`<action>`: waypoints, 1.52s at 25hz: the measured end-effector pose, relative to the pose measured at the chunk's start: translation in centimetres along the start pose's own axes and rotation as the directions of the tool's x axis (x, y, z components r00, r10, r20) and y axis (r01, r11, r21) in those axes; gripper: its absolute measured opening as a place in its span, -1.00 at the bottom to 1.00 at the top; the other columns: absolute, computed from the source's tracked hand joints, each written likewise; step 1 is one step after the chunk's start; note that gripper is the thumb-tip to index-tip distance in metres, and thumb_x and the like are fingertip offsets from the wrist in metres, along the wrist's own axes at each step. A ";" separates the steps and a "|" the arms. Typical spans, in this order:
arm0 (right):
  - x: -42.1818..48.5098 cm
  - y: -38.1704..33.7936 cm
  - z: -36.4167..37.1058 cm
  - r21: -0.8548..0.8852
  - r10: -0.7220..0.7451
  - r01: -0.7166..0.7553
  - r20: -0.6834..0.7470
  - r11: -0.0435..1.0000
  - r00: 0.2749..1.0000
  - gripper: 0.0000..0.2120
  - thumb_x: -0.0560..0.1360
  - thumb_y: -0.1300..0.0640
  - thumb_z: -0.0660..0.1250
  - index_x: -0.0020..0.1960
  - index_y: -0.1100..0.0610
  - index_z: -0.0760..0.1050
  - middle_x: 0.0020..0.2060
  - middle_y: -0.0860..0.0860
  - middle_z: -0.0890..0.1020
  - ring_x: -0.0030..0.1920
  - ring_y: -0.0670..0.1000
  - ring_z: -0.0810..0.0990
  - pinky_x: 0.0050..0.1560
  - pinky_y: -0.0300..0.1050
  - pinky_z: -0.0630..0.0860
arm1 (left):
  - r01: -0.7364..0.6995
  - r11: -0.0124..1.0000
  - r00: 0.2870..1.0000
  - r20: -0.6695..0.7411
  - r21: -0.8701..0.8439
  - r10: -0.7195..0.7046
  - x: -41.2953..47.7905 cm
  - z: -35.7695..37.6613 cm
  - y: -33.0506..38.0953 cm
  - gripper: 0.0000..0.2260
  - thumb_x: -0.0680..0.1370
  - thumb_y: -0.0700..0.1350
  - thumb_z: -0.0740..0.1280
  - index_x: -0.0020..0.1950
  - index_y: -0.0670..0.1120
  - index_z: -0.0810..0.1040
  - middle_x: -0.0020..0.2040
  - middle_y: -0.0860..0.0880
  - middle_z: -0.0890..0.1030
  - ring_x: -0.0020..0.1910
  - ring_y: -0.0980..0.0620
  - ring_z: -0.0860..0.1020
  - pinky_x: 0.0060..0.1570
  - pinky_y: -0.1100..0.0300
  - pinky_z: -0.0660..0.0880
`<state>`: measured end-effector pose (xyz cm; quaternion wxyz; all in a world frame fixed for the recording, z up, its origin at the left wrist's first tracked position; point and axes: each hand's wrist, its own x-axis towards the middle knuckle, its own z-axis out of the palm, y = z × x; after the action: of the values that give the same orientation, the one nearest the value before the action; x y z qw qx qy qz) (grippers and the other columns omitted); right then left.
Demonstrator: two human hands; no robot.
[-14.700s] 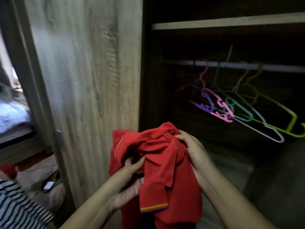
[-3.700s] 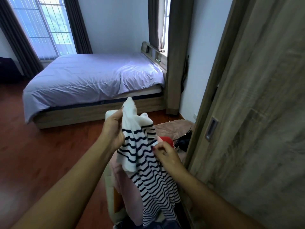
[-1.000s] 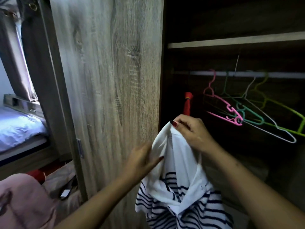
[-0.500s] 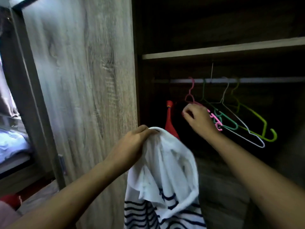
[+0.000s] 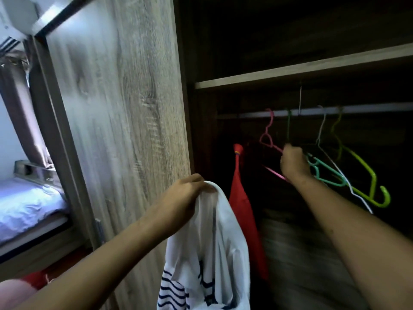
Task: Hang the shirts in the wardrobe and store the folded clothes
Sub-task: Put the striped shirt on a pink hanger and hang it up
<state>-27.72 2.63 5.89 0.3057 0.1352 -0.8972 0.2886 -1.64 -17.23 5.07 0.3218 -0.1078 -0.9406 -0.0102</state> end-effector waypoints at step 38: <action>-21.1 -3.8 -2.5 0.913 -0.044 0.160 -0.155 0.376 0.987 -0.86 0.60 0.14 0.07 -0.07 -0.08 0.30 -0.31 -0.05 0.43 -0.31 -0.11 0.44 -0.24 -0.22 0.41 | -0.019 0.869 0.983 0.148 -0.494 0.106 1.0 -1.5 0.6 -0.60 0.43 -0.37 0.29 0.26 -0.14 0.50 0.21 -0.03 0.54 0.26 0.11 0.48 0.31 0.20 0.38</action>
<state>-8.59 2.47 -4.09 0.2428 0.3216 -0.5581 0.7253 -1.33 -16.58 6.86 0.2026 -0.2170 -0.9271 -0.2290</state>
